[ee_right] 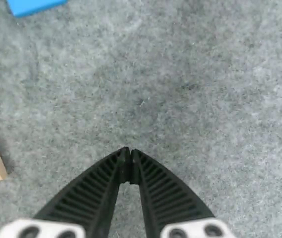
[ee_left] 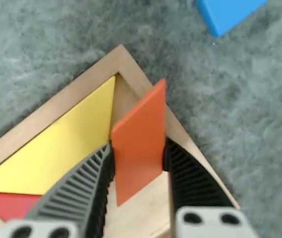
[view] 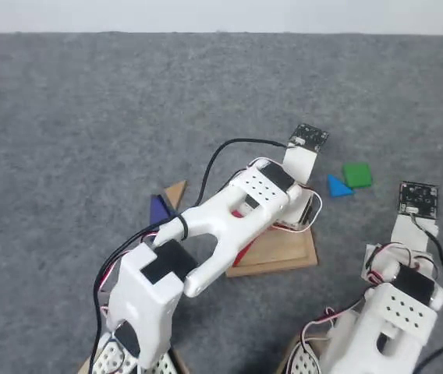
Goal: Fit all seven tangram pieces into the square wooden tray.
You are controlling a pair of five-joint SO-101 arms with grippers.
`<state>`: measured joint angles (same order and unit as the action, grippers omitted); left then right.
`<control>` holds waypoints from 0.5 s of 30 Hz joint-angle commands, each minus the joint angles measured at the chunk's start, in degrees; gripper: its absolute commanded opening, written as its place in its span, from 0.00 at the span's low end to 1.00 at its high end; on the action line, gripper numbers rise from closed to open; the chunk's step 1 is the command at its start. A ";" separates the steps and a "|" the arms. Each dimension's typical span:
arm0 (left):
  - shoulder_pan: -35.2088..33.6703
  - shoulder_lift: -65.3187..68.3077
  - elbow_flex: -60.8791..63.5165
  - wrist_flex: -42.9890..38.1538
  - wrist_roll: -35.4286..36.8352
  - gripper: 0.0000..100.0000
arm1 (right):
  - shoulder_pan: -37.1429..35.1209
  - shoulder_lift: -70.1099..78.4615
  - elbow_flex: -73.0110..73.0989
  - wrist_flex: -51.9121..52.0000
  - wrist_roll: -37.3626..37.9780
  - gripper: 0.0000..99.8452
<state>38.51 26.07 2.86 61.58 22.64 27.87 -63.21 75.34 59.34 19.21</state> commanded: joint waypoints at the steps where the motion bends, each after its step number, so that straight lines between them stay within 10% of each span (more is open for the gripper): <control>1: 0.18 -0.44 -3.12 0.53 0.53 0.24 | 0.40 -1.89 -0.97 -0.31 -0.62 0.01; 15: -17.41 -17.58 -5.14 1.49 -2.29 0.25 | -0.66 -1.36 -0.88 -0.13 -0.26 0.01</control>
<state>29.89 20.70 -0.04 61.67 22.64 27.87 -63.21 75.34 59.34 19.21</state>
